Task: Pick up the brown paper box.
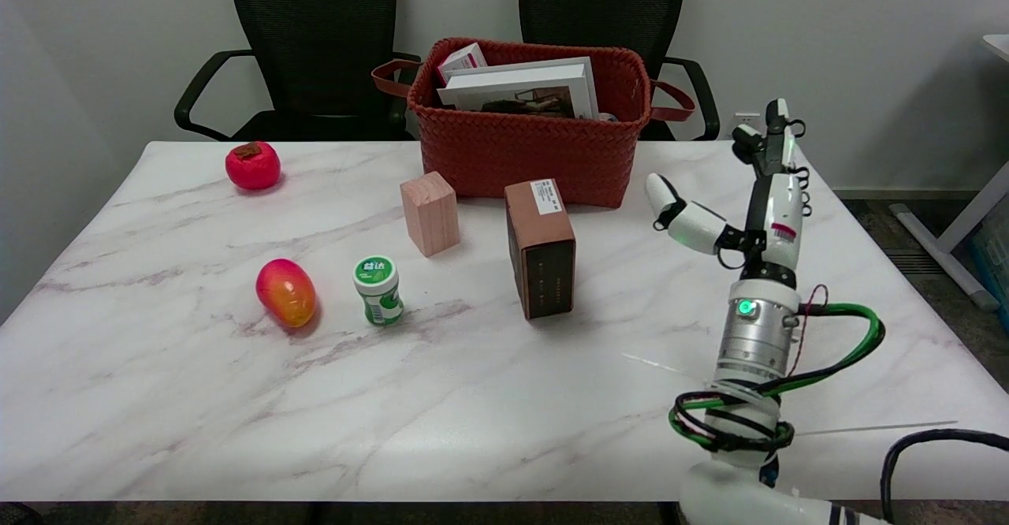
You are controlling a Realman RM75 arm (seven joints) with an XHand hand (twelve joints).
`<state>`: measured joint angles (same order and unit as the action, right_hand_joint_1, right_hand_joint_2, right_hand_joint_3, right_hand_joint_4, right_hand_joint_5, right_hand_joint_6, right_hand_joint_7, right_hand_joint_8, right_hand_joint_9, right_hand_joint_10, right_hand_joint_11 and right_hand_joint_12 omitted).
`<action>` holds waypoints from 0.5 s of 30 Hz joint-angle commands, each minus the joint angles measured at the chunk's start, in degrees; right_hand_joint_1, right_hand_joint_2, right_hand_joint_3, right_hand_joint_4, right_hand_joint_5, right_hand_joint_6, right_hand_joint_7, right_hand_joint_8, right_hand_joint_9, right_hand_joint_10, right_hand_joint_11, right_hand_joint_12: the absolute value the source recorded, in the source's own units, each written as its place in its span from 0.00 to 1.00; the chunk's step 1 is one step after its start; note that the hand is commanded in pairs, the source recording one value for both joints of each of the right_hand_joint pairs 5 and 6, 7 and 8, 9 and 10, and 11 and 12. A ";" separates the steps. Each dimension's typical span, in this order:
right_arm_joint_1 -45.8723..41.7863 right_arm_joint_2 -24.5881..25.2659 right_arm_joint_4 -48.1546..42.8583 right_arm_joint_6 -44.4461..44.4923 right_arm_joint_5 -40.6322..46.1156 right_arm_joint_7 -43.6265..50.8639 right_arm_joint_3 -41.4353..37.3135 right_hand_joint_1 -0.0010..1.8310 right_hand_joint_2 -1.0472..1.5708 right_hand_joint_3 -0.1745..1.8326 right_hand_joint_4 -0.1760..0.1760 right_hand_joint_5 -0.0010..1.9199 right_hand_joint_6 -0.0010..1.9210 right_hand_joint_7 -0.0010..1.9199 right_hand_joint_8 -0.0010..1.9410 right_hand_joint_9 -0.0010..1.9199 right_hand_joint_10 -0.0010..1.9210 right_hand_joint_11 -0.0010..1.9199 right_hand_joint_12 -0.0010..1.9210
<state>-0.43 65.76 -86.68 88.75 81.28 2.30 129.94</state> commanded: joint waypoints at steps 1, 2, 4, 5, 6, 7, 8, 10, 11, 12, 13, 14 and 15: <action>-1.63 4.73 -4.77 7.09 -0.52 -0.73 11.43 0.53 0.56 0.40 0.50 0.04 0.04 0.22 0.22 0.24 0.24 0.15 0.15; -1.63 5.03 -4.93 7.09 -0.52 -0.88 12.05 0.53 0.56 0.40 0.50 0.04 0.04 0.22 0.22 0.24 0.24 0.15 0.15; -1.63 5.59 -5.03 7.09 -0.73 -0.90 12.81 0.52 0.56 0.41 0.50 0.01 0.01 0.22 0.22 0.25 0.24 0.14 0.14; -1.69 5.99 -4.85 7.09 -1.06 -0.90 13.15 0.52 0.56 0.41 0.50 0.00 0.00 0.22 0.22 0.25 0.25 0.13 0.13; -1.83 6.42 -4.60 7.15 -1.53 -0.90 13.37 0.51 0.56 0.41 0.50 0.00 0.00 0.22 0.22 0.24 0.24 0.13 0.13; -1.99 6.62 -4.49 7.23 -1.88 -0.90 13.40 0.51 0.56 0.41 0.50 0.00 0.00 0.22 0.21 0.24 0.24 0.13 0.13; -2.21 6.98 -4.34 7.25 -2.39 -0.90 13.47 0.51 0.56 0.41 0.50 0.00 0.00 0.21 0.21 0.24 0.24 0.12 0.12; -2.64 7.54 -4.15 7.25 -2.97 -0.90 13.71 0.50 0.57 0.40 0.50 0.00 0.00 0.21 0.21 0.24 0.24 0.13 0.13; -2.80 7.88 -3.95 7.11 -3.13 -0.90 13.79 0.50 0.57 0.39 0.50 0.00 0.00 0.22 0.21 0.24 0.24 0.15 0.15; -2.89 8.13 -3.85 6.96 -3.22 -0.90 13.87 0.50 0.57 0.39 0.50 0.00 0.00 0.22 0.21 0.24 0.24 0.16 0.16; -3.04 8.60 -3.69 6.65 -3.23 -0.90 13.95 0.50 0.58 0.38 0.50 0.00 0.00 0.22 0.21 0.24 0.24 0.17 0.17; -3.20 9.06 -3.40 6.34 -3.17 -0.97 14.03 0.50 0.58 0.38 0.50 0.00 0.00 0.22 0.22 0.24 0.24 0.17 0.17; -3.29 9.33 -3.29 6.16 -3.15 -0.98 14.04 0.50 0.58 0.37 0.50 0.00 0.00 0.22 0.22 0.25 0.24 0.17 0.17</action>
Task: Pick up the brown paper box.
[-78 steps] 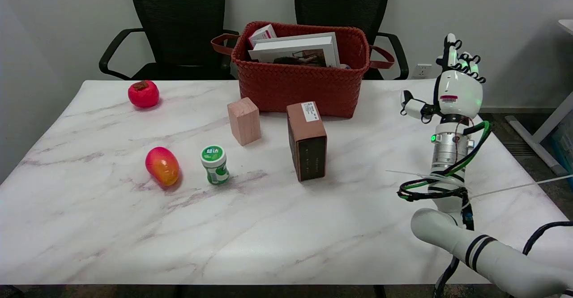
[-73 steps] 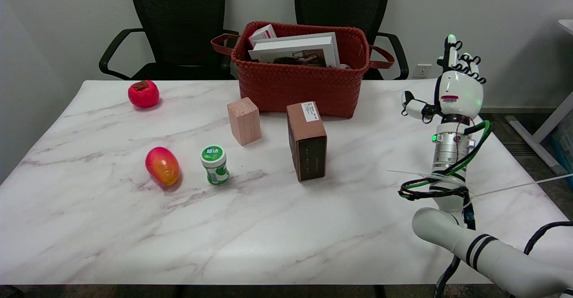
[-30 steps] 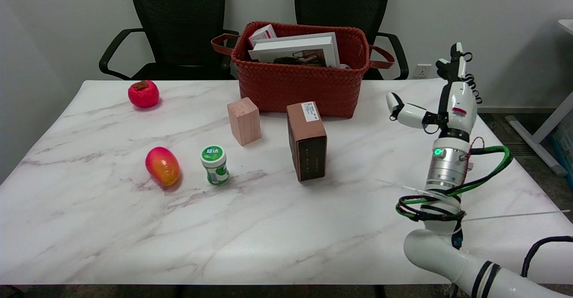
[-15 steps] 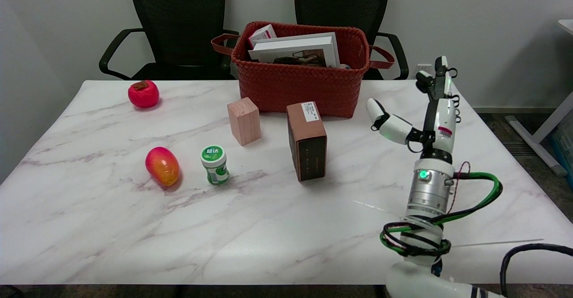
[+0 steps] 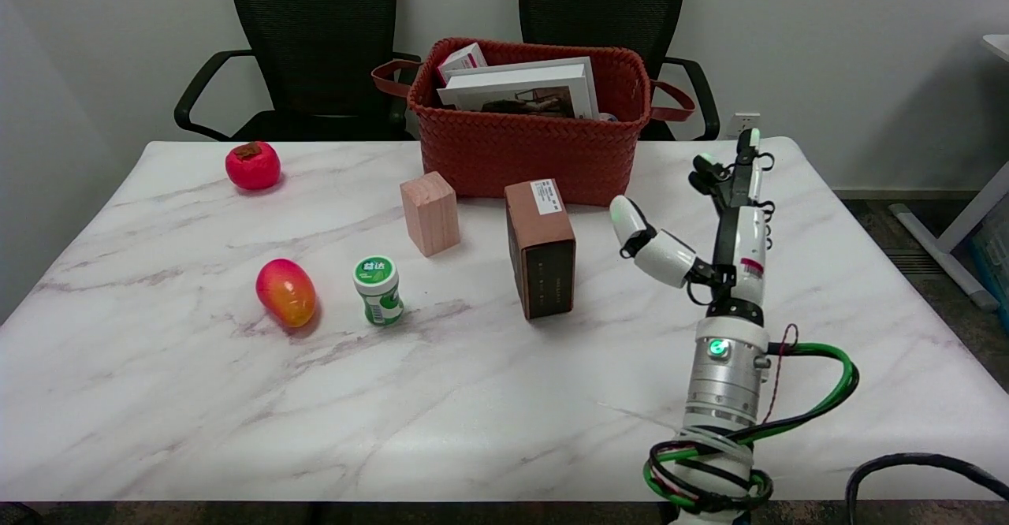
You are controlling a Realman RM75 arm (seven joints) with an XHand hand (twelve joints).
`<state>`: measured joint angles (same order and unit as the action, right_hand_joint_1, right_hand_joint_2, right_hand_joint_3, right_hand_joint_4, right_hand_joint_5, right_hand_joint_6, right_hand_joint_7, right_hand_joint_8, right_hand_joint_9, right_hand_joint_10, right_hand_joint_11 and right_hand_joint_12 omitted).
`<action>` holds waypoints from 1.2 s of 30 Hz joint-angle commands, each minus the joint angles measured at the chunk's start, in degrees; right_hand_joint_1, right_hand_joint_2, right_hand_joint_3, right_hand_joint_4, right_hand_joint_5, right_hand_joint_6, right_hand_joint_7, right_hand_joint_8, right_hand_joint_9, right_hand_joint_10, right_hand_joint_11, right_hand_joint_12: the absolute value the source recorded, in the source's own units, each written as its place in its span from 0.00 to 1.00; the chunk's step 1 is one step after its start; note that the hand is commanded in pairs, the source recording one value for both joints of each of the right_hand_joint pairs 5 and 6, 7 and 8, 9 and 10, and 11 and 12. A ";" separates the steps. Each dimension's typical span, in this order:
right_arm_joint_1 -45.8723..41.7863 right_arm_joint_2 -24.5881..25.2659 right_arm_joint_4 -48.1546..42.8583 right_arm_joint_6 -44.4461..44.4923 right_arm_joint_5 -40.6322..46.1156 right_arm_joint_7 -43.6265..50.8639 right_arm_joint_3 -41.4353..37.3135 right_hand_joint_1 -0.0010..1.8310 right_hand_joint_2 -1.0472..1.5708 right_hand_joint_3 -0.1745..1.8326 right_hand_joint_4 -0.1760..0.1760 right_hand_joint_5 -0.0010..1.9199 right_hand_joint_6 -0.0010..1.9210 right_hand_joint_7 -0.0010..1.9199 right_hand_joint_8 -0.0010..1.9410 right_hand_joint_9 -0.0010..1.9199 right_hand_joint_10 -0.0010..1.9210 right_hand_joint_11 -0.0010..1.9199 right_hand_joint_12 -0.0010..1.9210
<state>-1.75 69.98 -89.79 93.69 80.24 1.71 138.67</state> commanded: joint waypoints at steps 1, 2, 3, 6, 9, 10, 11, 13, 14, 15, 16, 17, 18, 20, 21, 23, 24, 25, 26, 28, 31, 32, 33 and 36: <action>-2.05 5.54 0.21 1.07 -2.11 -0.39 5.31 0.50 0.58 0.37 0.50 0.00 0.00 0.22 0.22 0.25 0.25 0.18 0.17; -2.13 6.01 0.56 0.91 -2.11 -0.39 5.31 0.50 0.59 0.37 0.50 0.00 0.00 0.22 0.22 0.26 0.26 0.18 0.18; -2.14 6.25 0.70 0.74 -2.11 -0.39 5.31 0.50 0.59 0.36 0.50 0.00 0.00 0.22 0.22 0.26 0.26 0.18 0.18; -2.23 6.75 1.02 0.55 -1.73 -0.39 5.78 0.50 0.59 0.36 0.50 0.00 0.00 0.21 0.21 0.26 0.26 0.18 0.18; -2.30 6.76 1.18 0.47 -1.71 -0.39 6.32 0.50 0.58 0.36 0.50 0.00 0.00 0.17 0.17 0.19 0.19 0.09 0.09; -2.30 6.76 1.20 0.20 -1.65 -0.39 6.48 0.50 0.57 0.36 0.50 0.00 0.00 0.14 0.14 0.17 0.17 0.04 0.04; -2.37 6.82 1.20 -0.17 -1.57 -0.39 6.57 0.50 0.57 0.36 0.50 0.00 0.00 0.12 0.12 0.15 0.15 0.00 0.00; -2.46 7.05 1.20 -1.65 -1.21 -0.39 6.59 0.50 0.57 0.35 0.50 0.00 0.00 0.05 0.05 0.09 0.09 0.00 0.00; -2.46 7.27 1.20 -2.84 -0.53 -0.39 6.46 0.50 0.56 0.34 0.50 0.00 0.00 0.02 0.02 0.06 0.06 0.00 0.00; -2.46 7.45 1.20 -3.66 -0.02 -0.39 6.43 0.50 0.56 0.33 0.50 0.00 0.00 0.01 0.01 0.04 0.04 0.00 0.00; -2.46 7.69 1.27 -5.05 0.90 -0.39 6.29 0.50 0.56 0.32 0.50 0.00 0.00 0.00 0.00 0.02 0.02 0.00 0.00; -2.46 7.78 1.34 -5.73 1.27 -0.39 6.20 0.50 0.56 0.30 0.50 0.00 0.00 0.00 0.00 0.00 0.00 0.00 0.00; -2.46 8.05 1.48 -6.67 1.83 -0.39 6.06 0.50 0.56 0.28 0.50 0.00 0.00 0.00 0.00 0.00 0.00 0.00 0.00; -2.38 8.71 1.89 -8.15 2.51 -0.32 5.80 0.50 0.56 0.25 0.50 0.00 0.00 0.00 0.00 0.00 0.00 0.00 0.00; -2.38 9.25 2.35 -8.98 2.64 -0.25 5.48 0.49 0.56 0.24 0.50 0.00 0.00 0.00 0.00 0.00 0.00 0.00 0.00; -2.38 10.56 3.34 -10.16 2.82 0.05 4.74 0.47 0.57 0.22 0.50 0.00 0.00 0.00 0.00 0.00 0.00 0.00 0.00; -2.38 11.49 4.12 -10.55 2.97 0.09 4.48 0.47 0.58 0.22 0.50 0.00 0.00 0.00 0.00 0.00 0.00 0.00 0.00; -2.31 12.61 5.02 -10.57 3.00 0.15 4.11 0.46 0.58 0.22 0.50 0.00 0.00 0.00 0.00 0.00 0.00 0.00 0.00; -2.30 13.26 5.68 -10.37 2.94 0.23 4.03 0.46 0.58 0.21 0.50 0.00 0.00 0.00 0.00 0.00 0.00 0.00 0.00; -2.30 14.97 8.25 -8.61 2.53 0.61 3.64 0.46 0.59 0.21 0.50 0.00 0.00 0.00 0.00 0.00 0.00 0.00 0.00; -2.30 17.02 10.39 -5.87 2.52 3.77 3.63 0.46 0.59 0.21 0.50 0.00 0.00 0.00 0.00 0.00 0.00 0.00 0.00; -2.30 17.54 10.92 -5.10 2.52 4.96 3.63 0.46 0.59 0.20 0.50 0.00 0.00 0.00 0.00 0.00 0.00 0.00 0.00; -2.30 18.45 11.72 -4.14 2.52 6.85 3.63 0.46 0.59 0.20 0.50 0.00 0.00 0.00 0.00 0.00 0.00 0.00 0.00; -2.00 21.48 14.43 -0.36 2.10 9.80 3.18 0.46 0.61 0.19 0.50 0.00 0.00 0.00 0.00 0.00 0.00 0.00 0.00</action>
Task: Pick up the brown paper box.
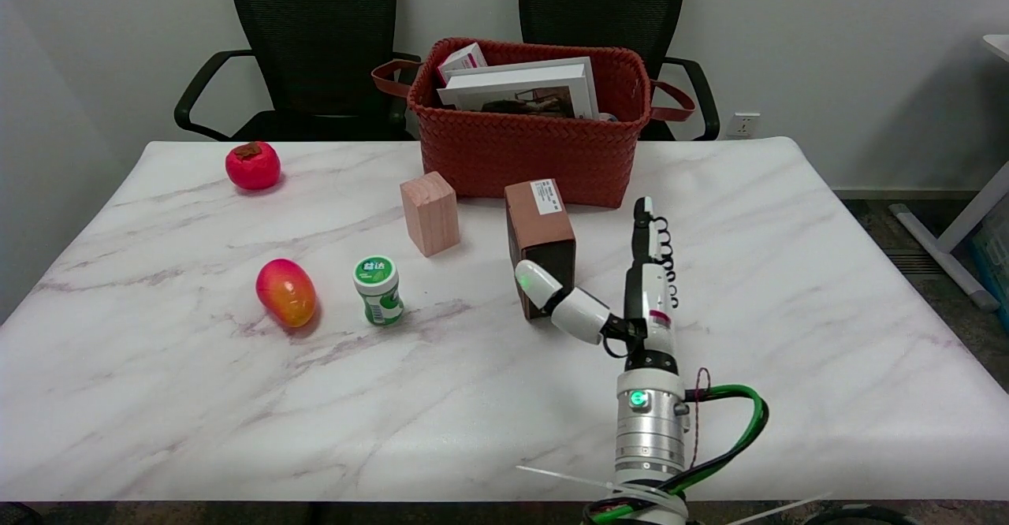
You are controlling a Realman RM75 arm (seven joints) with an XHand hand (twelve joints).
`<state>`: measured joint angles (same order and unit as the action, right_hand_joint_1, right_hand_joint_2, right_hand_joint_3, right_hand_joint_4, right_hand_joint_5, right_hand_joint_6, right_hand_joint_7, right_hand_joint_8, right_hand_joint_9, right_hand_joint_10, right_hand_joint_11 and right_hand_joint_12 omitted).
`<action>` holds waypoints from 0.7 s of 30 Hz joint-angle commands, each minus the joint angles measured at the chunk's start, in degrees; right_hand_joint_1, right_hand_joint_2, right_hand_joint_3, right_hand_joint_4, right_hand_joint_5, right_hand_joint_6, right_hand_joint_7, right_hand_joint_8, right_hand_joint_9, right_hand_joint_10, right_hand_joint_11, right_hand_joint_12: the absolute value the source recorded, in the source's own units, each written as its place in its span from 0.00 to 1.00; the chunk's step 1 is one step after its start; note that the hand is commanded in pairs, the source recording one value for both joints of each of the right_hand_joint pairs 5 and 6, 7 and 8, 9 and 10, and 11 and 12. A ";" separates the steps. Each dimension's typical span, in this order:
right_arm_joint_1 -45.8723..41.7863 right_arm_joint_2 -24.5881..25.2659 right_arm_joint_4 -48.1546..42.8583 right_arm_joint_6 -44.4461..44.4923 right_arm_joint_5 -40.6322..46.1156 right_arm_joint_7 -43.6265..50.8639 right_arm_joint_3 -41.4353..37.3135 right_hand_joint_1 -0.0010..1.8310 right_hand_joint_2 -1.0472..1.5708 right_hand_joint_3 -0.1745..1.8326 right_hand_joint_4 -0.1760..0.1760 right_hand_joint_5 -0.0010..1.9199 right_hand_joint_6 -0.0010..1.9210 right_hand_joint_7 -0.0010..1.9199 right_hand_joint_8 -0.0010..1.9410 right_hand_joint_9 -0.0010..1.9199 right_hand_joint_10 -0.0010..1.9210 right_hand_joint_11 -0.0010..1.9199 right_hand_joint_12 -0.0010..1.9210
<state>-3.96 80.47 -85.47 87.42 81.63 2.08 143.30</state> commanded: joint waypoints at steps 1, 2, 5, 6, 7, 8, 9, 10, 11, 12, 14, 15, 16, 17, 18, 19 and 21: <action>0.29 11.83 11.06 6.88 0.51 9.54 -1.68 0.46 0.61 0.19 0.50 0.00 0.00 0.00 0.00 0.00 0.00 0.00 0.00; 0.51 12.76 12.55 8.37 0.07 9.54 -2.06 0.46 0.61 0.19 0.50 0.00 0.00 0.00 0.00 0.00 0.00 0.00 0.00; 1.31 16.04 16.46 11.99 -0.68 9.94 -2.91 0.45 0.62 0.19 0.50 0.00 0.00 0.00 0.00 0.00 0.00 0.00 0.00; 1.80 17.23 17.87 13.10 -0.71 10.28 -3.12 0.45 0.61 0.19 0.50 0.00 0.00 0.00 0.00 0.00 0.00 0.00 0.00; 2.08 17.75 18.69 13.42 -0.71 10.47 -3.21 0.45 0.61 0.19 0.50 0.00 0.00 0.00 0.00 0.00 0.00 0.00 0.00; 2.63 18.34 19.53 13.89 -0.77 10.63 -3.29 0.45 0.61 0.20 0.50 0.00 0.00 0.00 0.00 0.00 0.00 0.00 0.00; 3.14 18.66 20.10 14.08 -0.66 10.66 -3.06 0.45 0.59 0.21 0.50 0.00 0.00 0.00 0.00 0.00 0.00 0.00 0.00; 3.45 18.78 20.20 14.03 -0.56 10.66 -2.85 0.45 0.59 0.21 0.50 0.00 0.00 0.00 0.00 0.00 0.00 0.00 0.00; 3.83 18.80 20.27 13.60 -0.41 10.39 -2.69 0.45 0.59 0.21 0.50 0.00 0.00 0.00 0.00 0.00 0.00 0.00 0.00; 4.15 18.80 20.02 13.15 -0.32 10.28 -2.35 0.45 0.59 0.21 0.50 0.00 0.00 0.00 0.00 0.00 0.00 0.00 0.00; 4.49 18.86 19.60 12.37 -0.31 10.45 -1.87 0.45 0.59 0.20 0.50 0.00 0.00 0.00 0.00 0.00 0.00 0.00 0.00; 4.81 18.95 19.56 11.84 -0.31 10.36 -1.58 0.45 0.59 0.20 0.50 0.00 0.00 0.00 0.00 0.00 0.00 0.00 0.00; 4.98 19.02 19.56 11.46 -0.31 10.28 -1.55 0.45 0.59 0.20 0.50 0.00 0.00 0.00 0.00 0.00 0.00 0.00 0.00; 5.08 19.10 19.44 10.74 -0.24 10.26 -1.49 0.45 0.59 0.21 0.50 0.00 0.00 0.00 0.00 0.00 0.00 0.00 0.00; 5.16 19.18 19.28 10.39 -0.23 10.26 -1.47 0.45 0.59 0.20 0.50 0.00 0.00 0.00 0.00 0.00 0.00 0.00 0.00; 5.24 19.33 19.04 9.47 -0.23 10.26 -1.47 0.45 0.59 0.20 0.50 0.00 0.00 0.00 0.00 0.00 0.00 0.00 0.00; 5.61 19.52 18.77 7.86 -0.31 10.26 -1.55 0.44 0.59 0.20 0.50 0.00 0.00 0.00 0.00 0.00 0.00 0.00 0.00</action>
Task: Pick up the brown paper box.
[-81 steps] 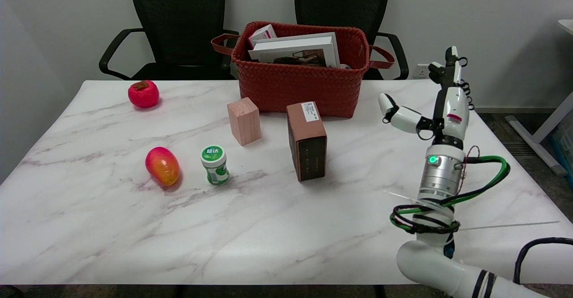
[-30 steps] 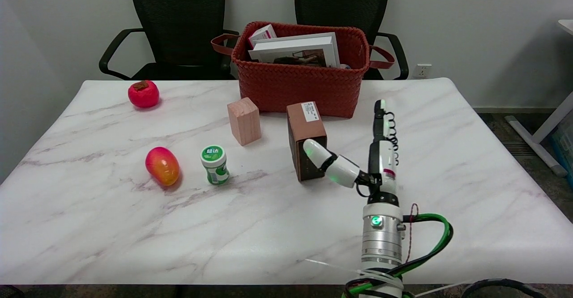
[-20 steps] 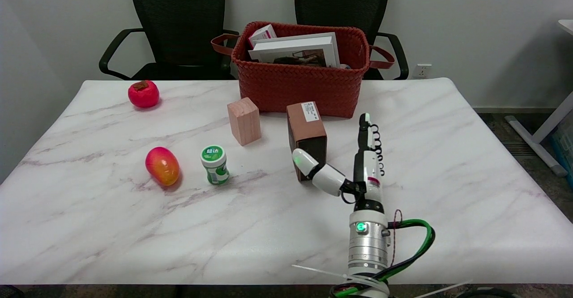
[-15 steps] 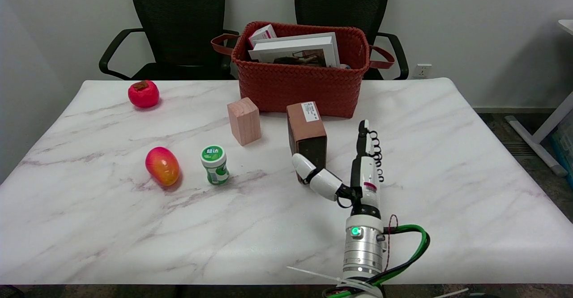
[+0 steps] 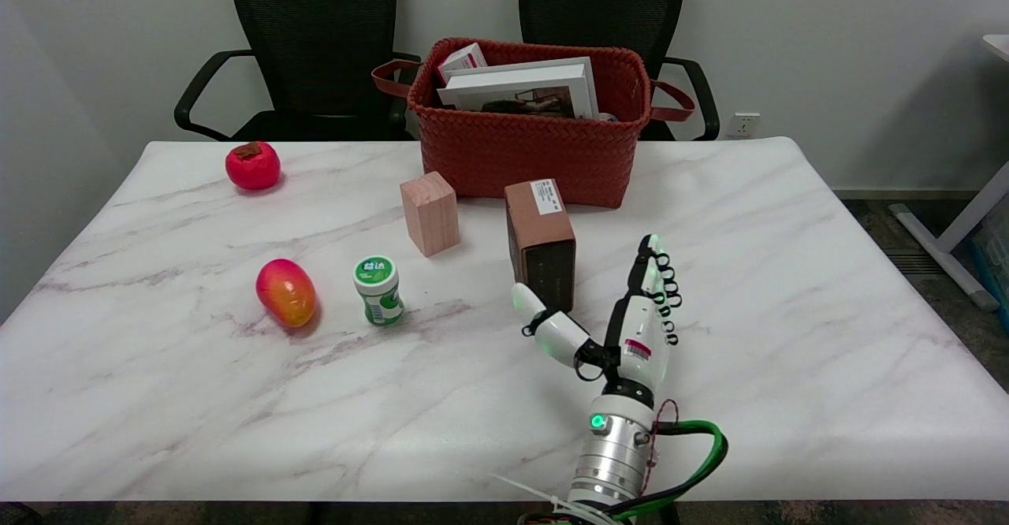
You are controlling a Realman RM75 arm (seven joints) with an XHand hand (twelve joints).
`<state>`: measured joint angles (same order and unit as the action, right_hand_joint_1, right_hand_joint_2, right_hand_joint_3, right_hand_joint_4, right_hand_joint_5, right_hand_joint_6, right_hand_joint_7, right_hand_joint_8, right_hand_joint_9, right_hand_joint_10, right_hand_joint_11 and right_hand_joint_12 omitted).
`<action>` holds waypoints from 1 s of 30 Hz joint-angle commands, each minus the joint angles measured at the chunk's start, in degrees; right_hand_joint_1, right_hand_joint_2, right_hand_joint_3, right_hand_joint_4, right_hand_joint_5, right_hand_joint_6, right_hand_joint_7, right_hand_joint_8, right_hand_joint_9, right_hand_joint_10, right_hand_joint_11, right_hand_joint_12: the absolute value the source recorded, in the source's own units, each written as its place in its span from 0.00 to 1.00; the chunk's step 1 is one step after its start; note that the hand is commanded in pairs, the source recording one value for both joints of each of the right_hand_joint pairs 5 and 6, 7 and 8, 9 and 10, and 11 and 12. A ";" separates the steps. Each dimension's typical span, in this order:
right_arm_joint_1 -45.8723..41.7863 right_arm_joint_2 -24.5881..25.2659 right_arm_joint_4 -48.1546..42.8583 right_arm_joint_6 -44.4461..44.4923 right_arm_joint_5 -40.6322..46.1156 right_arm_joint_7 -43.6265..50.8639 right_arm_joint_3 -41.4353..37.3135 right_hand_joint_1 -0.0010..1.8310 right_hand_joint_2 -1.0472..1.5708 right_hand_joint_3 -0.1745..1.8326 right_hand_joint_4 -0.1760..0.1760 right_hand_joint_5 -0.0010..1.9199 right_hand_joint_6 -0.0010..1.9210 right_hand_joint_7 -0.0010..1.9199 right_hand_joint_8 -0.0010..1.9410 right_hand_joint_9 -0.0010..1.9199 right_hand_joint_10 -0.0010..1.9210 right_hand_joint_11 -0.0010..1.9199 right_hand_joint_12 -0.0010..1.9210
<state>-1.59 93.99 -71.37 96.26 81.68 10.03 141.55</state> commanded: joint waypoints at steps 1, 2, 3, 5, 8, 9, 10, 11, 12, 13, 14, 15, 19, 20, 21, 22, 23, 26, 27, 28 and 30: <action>3.56 5.99 4.53 -1.76 -0.29 2.31 0.20 0.44 0.59 0.20 0.50 0.00 0.00 0.00 0.00 0.00 0.00 0.00 0.00; 3.80 6.06 4.44 -2.51 -0.21 2.31 0.20 0.44 0.59 0.20 0.50 0.00 0.00 0.00 0.00 0.00 0.00 0.00 0.00; 3.99 6.07 4.35 -2.94 -0.20 2.31 0.20 0.44 0.59 0.20 0.50 0.00 0.00 0.00 0.00 0.00 0.00 0.00 0.00; 4.29 6.15 4.27 -3.45 0.02 2.31 0.27 0.43 0.59 0.19 0.50 0.00 0.00 0.00 0.00 0.00 0.00 0.00 0.00; 4.49 6.44 4.26 -3.52 0.19 2.31 0.28 0.43 0.60 0.19 0.50 0.00 0.00 0.00 0.00 0.00 0.00 0.00 0.00; 4.49 6.54 4.26 -3.54 0.20 2.31 0.28 0.43 0.60 0.19 0.50 0.00 0.00 0.00 0.00 0.00 0.00 0.00 0.00; 4.48 6.68 4.27 -3.54 0.20 2.31 0.28 0.43 0.60 0.19 0.50 0.00 0.00 0.00 0.00 0.00 0.00 0.00 0.00; 4.48 6.78 4.27 -3.54 0.20 2.31 0.28 0.43 0.60 0.18 0.50 0.00 0.00 0.00 0.00 0.00 0.00 0.00 0.00; 4.48 6.79 4.27 -3.54 0.28 2.31 0.28 0.43 0.60 0.18 0.50 0.00 0.00 0.00 0.00 0.00 0.00 0.00 0.00; 4.54 6.86 4.33 -3.54 0.41 2.31 0.21 0.43 0.60 0.18 0.50 0.00 0.00 0.00 0.00 0.00 0.00 0.00 0.00; 4.56 6.87 4.35 -3.54 0.44 2.31 0.13 0.43 0.60 0.18 0.50 0.00 0.00 0.00 0.00 0.00 0.00 0.00 0.00; 4.62 6.87 4.48 -3.54 0.44 2.31 0.05 0.43 0.60 0.18 0.50 0.00 0.00 0.00 0.00 0.00 0.00 0.00 0.00; 5.07 6.67 4.82 -3.60 1.78 1.61 -0.27 0.43 0.60 0.15 0.50 0.00 0.00 0.00 0.00 0.00 0.00 0.00 0.00; 5.25 6.57 4.88 -3.68 2.14 1.11 -0.35 0.43 0.60 0.14 0.50 0.00 0.00 0.00 0.00 0.00 0.00 0.00 0.00; 5.62 6.41 5.25 -3.70 2.55 -0.02 -0.36 0.43 0.60 0.14 0.50 0.00 0.00 0.00 0.00 0.00 0.00 0.00 0.00; 5.95 6.25 5.66 -3.70 3.03 -1.31 -0.36 0.43 0.60 0.12 0.50 0.00 0.00 0.00 0.00 0.00 0.00 0.00 0.00; 6.06 6.23 6.12 -3.63 3.22 -1.86 -0.36 0.43 0.61 0.11 0.50 0.00 0.00 0.00 0.00 0.00 0.00 0.00 0.00; 6.31 6.15 7.53 -2.75 3.40 -3.88 -0.88 0.43 0.61 0.08 0.50 0.00 0.00 0.00 0.00 0.00 0.00 0.00 0.00; 6.24 6.15 7.67 -2.67 3.40 -4.12 -1.25 0.43 0.61 0.08 0.50 0.00 0.00 0.00 0.00 0.00 0.00 0.00 0.00; 6.23 6.02 7.69 -2.66 3.53 -4.48 -1.65 0.43 0.62 0.07 0.50 0.00 0.00 0.00 0.00 0.00 0.00 0.00 0.00; 6.23 5.92 8.12 -2.66 3.85 -5.36 -2.29 0.43 0.62 0.07 0.50 0.00 0.00 0.00 0.00 0.00 0.00 0.00 0.00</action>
<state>3.11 99.91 -66.42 93.35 83.08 10.24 141.37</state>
